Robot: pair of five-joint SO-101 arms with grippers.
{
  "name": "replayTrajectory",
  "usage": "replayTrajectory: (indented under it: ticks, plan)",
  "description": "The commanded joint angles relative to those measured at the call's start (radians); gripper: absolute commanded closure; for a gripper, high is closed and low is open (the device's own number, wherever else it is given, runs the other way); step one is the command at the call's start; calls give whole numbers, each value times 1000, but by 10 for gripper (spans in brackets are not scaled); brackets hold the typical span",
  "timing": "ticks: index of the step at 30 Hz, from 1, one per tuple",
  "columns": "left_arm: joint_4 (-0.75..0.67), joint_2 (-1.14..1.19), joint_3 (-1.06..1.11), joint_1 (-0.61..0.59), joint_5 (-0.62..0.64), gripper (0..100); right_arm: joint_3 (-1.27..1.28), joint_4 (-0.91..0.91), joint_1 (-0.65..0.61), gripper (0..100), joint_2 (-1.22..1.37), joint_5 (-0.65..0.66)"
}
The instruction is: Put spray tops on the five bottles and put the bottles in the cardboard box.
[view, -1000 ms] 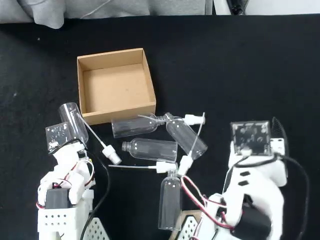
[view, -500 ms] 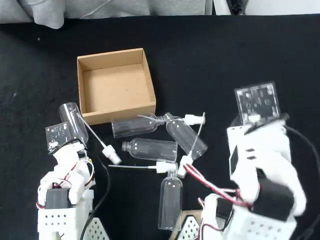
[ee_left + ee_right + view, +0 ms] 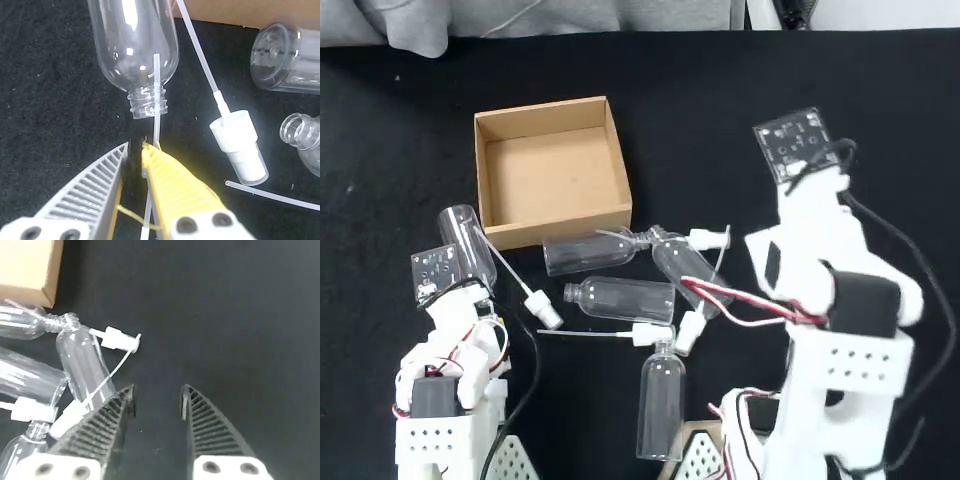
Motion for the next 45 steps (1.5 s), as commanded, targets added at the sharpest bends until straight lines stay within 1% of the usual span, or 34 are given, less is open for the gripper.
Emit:
replayTrajectory:
  ticks: [1, 5, 15, 29, 34, 45]
  plan:
    - [3, -9, 24, -2, -6, 959, -58, 5, -54, 812, 53, -18]
    - [3, -9, 24, -2, -6, 959, -58, 5, -104, 766, 113, -29]
    - [3, -9, 24, -2, -6, 959, -62, -3, -186, 768, 249, -26]
    - [3, -9, 24, -2, -6, 959, -64, -55, -278, 768, 355, -23]
    - [3, -9, 24, -2, -6, 959, -99, -44, -282, 768, 427, -26]
    - [3, -9, 24, -2, -6, 959, -234, -43, -284, 768, 684, -28]
